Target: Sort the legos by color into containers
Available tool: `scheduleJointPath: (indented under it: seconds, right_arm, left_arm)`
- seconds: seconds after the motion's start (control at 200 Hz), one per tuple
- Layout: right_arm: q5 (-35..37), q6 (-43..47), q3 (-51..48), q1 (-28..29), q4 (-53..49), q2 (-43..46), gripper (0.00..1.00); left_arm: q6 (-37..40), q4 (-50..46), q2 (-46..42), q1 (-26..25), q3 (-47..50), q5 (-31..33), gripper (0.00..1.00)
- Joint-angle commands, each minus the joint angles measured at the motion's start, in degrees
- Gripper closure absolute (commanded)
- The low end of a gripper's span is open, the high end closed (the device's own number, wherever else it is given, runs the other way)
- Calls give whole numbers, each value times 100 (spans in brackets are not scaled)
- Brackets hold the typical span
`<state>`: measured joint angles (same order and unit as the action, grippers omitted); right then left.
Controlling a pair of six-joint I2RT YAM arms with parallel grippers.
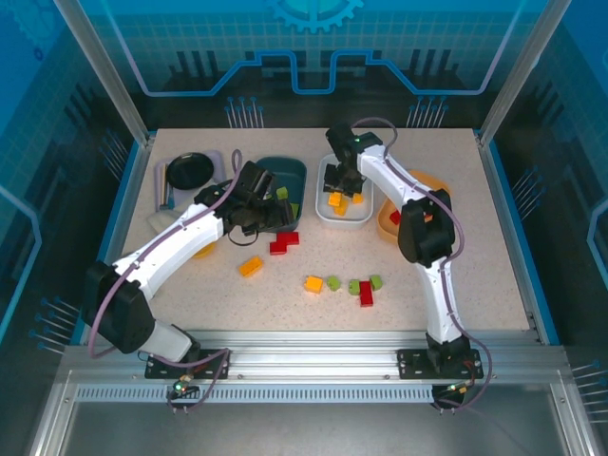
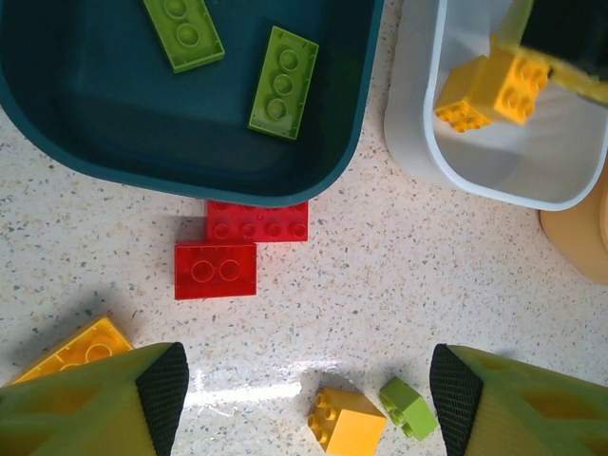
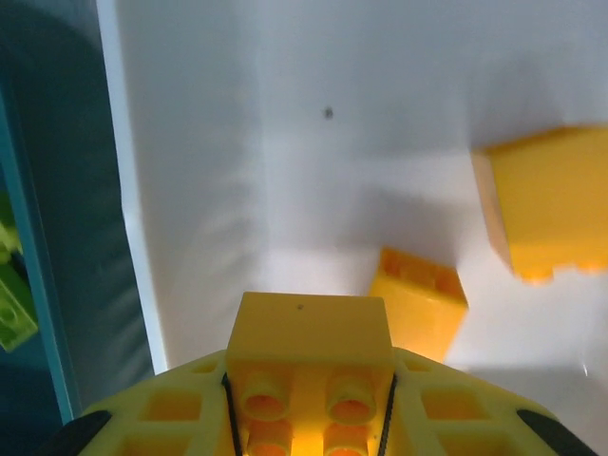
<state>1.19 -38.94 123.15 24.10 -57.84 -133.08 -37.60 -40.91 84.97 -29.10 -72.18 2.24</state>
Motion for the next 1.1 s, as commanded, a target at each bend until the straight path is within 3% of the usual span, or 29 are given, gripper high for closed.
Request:
scheduleJointPath:
  seconds: [0.0, 0.21, 0.395, 0.525, 0.83, 1.095]
  right_arm:
    - [-292, -42, 653, -251, -134, -644, 83]
    - [-682, -30, 2211, -520, -669, -1706, 70]
    - [-616, 325, 1953, -546, -562, -1255, 44]
    - [-476, 579, 1089, -488, -217, -419, 37]
    - [-152, 1401, -1849, -262, 1223, 2341, 38]
    - [32, 1967, -4282, 189, 1517, 4353, 38]
  left_arm:
    - [-50, 127, 158, -73, 87, -313, 28]
    - [95, 227, 361, -242, 210, -617, 28]
    - [87, 214, 470, -271, 301, -725, 28]
    - [87, 57, 577, -270, 249, -620, 28]
    - [148, -246, 872, -261, 53, -356, 27]
    - [110, -360, 934, -258, 4, -320, 27]
